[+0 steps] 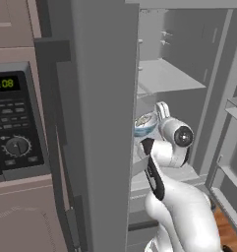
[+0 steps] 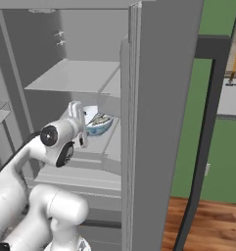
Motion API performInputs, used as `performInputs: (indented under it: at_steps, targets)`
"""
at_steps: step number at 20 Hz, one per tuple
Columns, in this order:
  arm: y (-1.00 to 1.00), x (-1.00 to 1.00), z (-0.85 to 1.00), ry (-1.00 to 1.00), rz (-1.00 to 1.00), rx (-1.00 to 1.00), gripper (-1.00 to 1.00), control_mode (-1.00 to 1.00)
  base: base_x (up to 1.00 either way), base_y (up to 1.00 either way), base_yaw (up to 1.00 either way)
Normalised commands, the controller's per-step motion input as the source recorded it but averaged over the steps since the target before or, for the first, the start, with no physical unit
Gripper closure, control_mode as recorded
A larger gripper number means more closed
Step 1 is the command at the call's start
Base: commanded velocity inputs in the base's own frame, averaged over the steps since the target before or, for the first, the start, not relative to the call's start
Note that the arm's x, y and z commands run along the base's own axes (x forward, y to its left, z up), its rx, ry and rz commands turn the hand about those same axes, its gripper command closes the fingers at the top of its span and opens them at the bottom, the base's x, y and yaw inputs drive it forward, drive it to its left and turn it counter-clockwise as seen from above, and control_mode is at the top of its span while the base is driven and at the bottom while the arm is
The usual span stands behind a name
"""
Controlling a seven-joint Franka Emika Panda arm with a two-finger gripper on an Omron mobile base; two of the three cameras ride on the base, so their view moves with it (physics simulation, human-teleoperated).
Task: Place the bowl with the bell pepper and cucumber on the top shelf of the fridge. Place the bowl with the fishs on the second highest shelf of the fridge.
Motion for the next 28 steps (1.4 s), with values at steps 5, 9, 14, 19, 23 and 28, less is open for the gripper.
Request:
performInputs:
  at_steps: [5,9,14,19,23,28]
  targets:
    - [0.00,-1.00,0.95,0.13,0.00,0.11,-1.00,-1.00,0.00,0.00,0.00]
    - [0.00,-1.00,1.00,0.30,0.00,0.14,-1.00,-1.00,0.00,0.00,0.00]
    - [0.00,-0.98,0.69,0.47,0.00,0.07,-1.00,-1.00,0.00,0.00,0.00]
    - [0.09,-0.49,-0.35,0.28,0.14,-0.06,-1.00,-1.00,0.00,0.00,0.00]
    - [0.00,0.00,-0.05,0.00,0.01,-0.01,-1.00,-1.00,0.00,0.00,0.00]
    - [0.02,-0.06,0.00,0.02,0.00,0.00,-1.00,-1.00,0.00,0.00,0.00]
